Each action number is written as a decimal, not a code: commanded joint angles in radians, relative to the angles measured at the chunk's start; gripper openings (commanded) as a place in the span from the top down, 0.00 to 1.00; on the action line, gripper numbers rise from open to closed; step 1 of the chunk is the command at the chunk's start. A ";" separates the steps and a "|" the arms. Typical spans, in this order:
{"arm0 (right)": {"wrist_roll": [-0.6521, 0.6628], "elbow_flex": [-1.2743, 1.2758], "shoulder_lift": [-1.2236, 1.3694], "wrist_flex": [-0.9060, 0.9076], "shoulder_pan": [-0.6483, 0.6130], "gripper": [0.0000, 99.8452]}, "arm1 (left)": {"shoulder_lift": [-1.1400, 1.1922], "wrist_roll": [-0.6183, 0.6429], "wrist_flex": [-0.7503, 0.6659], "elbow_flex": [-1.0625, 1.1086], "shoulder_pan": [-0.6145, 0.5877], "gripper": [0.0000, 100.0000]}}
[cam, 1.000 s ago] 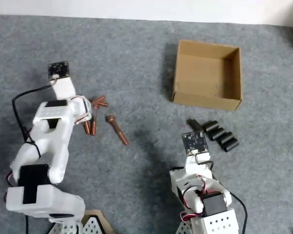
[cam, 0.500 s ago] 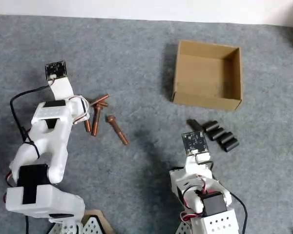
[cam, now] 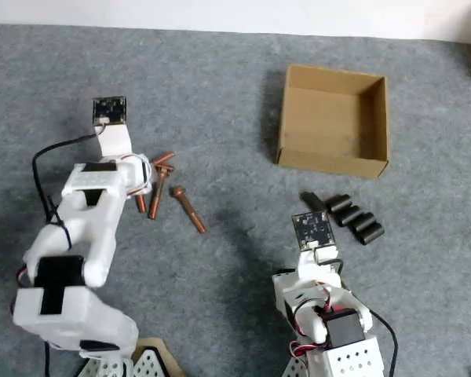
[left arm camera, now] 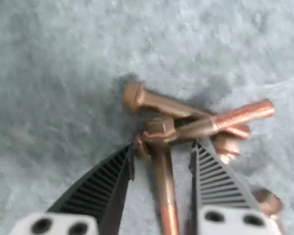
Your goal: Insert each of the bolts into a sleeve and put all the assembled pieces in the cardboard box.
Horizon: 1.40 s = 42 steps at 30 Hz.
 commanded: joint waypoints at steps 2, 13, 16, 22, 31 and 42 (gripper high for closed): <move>-0.008 0.105 -0.010 -0.022 0.012 0.99 | 0.065 -0.002 -0.055 -0.038 0.013 0.82; -0.008 0.105 -0.010 -0.022 0.012 0.99 | -0.064 0.000 -0.044 -0.021 0.019 0.99; -0.008 0.105 -0.010 -0.022 0.012 0.99 | -0.114 0.000 -0.015 0.002 0.021 0.99; -0.008 0.105 -0.010 -0.022 0.012 0.99 | -0.314 0.077 0.077 0.059 0.022 0.99; -0.008 0.105 -0.010 -0.022 0.012 0.99 | -0.519 0.239 0.164 0.211 0.114 0.99; -0.008 0.104 -0.010 -0.021 0.010 0.99 | -0.501 0.239 0.164 0.298 0.101 0.99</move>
